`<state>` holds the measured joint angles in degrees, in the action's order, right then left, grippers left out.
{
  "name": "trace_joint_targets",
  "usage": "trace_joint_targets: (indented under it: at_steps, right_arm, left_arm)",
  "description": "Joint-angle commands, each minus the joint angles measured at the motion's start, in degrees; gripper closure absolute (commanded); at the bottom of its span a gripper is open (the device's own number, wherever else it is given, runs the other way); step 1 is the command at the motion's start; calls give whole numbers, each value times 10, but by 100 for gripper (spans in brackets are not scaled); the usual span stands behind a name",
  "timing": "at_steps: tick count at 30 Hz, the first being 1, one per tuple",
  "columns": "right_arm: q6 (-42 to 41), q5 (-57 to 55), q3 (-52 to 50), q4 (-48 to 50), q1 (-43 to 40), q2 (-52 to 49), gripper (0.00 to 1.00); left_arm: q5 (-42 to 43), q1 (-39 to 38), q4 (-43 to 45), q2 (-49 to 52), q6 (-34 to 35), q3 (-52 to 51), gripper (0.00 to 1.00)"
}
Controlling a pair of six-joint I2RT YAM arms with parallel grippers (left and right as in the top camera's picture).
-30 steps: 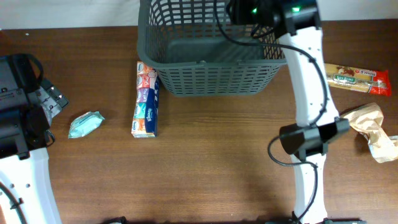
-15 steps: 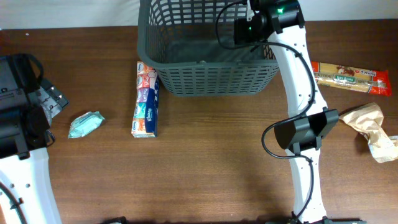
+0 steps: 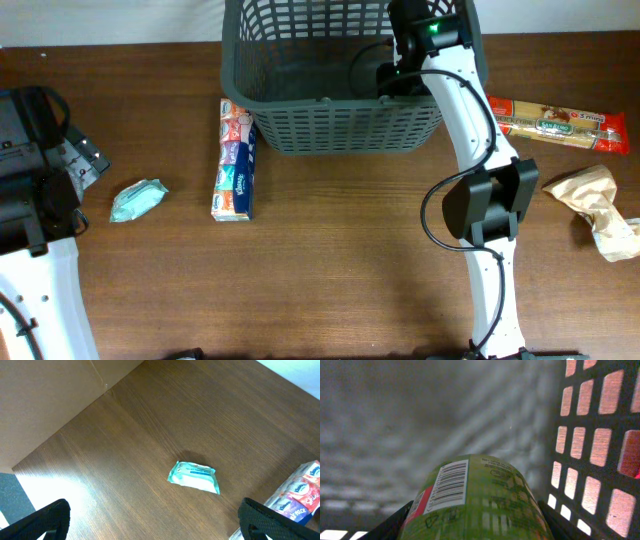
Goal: Pack container
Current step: 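Lower the green-capped jar into the basket with the right gripper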
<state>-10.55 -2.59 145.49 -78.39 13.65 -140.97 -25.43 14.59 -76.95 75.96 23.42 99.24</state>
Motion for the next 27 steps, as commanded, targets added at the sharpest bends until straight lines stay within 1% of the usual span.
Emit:
trace_joint_targets:
  at_steps: [1,5,17,22,25,26,27]
  right_arm:
    - [-3,-11,-7,8,-2,-2,96]
    - [-3,-11,-7,8,-2,-2,94]
    - [-3,-11,-35,19,-2,-3,94]
    - [-3,-11,-55,23,-2,-3,89]
    - [-3,-11,-55,26,-2,-3,83]
    - [-3,-11,-55,26,-2,-3,69]
    - [-3,-11,-55,26,-2,-3,65]
  left_arm:
    - [4,3,2,-2,3,8,1]
    - [4,3,2,-2,3,8,1]
    - [4,3,2,-2,3,8,1]
    - [4,3,2,-2,3,8,1]
    - [4,3,1,-2,3,8,1]
    - [4,3,2,-2,3,8,1]
    - [4,3,2,-2,3,8,1]
